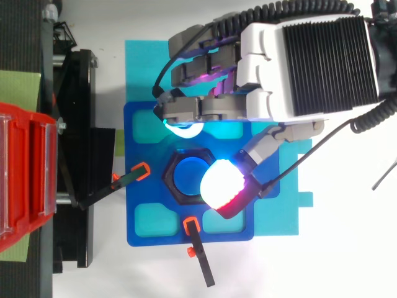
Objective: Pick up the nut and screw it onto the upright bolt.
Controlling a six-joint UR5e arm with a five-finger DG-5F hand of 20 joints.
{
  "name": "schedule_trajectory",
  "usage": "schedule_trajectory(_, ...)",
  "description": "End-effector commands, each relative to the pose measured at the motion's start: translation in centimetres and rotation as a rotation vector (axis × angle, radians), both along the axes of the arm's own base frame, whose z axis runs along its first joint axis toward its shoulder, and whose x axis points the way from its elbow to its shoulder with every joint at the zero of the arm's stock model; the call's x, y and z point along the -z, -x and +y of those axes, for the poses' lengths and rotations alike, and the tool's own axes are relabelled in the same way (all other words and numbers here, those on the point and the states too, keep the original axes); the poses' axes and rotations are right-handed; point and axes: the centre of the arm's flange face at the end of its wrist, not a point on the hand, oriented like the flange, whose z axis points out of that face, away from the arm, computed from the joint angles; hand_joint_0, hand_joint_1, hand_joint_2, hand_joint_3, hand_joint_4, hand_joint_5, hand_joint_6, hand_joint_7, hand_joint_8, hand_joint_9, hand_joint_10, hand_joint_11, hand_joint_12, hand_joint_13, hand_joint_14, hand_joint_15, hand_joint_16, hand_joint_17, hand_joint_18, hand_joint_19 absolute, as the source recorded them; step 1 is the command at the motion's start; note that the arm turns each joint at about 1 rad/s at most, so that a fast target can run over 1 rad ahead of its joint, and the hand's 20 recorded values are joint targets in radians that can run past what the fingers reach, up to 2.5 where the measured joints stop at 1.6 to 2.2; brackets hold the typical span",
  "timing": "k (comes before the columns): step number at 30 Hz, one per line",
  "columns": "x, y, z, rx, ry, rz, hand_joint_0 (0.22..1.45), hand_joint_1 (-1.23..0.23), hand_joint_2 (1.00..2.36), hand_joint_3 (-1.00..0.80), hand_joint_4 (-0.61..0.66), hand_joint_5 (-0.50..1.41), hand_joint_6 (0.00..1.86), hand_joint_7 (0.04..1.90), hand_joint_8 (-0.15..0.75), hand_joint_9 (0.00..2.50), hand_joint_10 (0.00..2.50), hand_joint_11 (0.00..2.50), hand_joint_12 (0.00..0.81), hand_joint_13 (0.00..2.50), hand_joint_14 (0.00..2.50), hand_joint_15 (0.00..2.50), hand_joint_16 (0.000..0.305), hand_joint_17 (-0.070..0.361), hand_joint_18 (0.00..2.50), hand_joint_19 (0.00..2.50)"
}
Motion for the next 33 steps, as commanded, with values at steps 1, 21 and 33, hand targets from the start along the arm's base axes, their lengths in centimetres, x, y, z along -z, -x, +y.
schedule_trajectory(1, -0.5, -0.2, -0.2, -0.01, 0.002, -0.013, 0.54, -0.23, 1.0, -0.5, 0.08, 0.06, 0.58, 1.33, 0.253, 1.56, 0.0, 0.07, 0.138, 1.1, 0.0, 0.03, 0.016, 0.035, 0.78, 0.2)
schedule_trajectory(21, -2.6, -1.2, 1.2, -0.067, 0.012, -0.085, 0.51, -0.19, 1.0, -0.5, 0.21, -0.07, 0.5, 0.83, 0.224, 1.28, 0.0, 0.04, 0.181, 0.91, 0.0, 0.02, 0.026, 0.06, 0.6, 0.18)
schedule_trajectory(33, -1.3, -1.3, 4.4, -0.059, 0.005, -0.09, 0.5, -0.18, 1.0, -0.5, 0.2, -0.09, 0.5, 0.74, 0.207, 1.16, 0.0, 0.0, 0.204, 0.8, 0.0, 0.0, 0.031, 0.069, 0.51, 0.15)
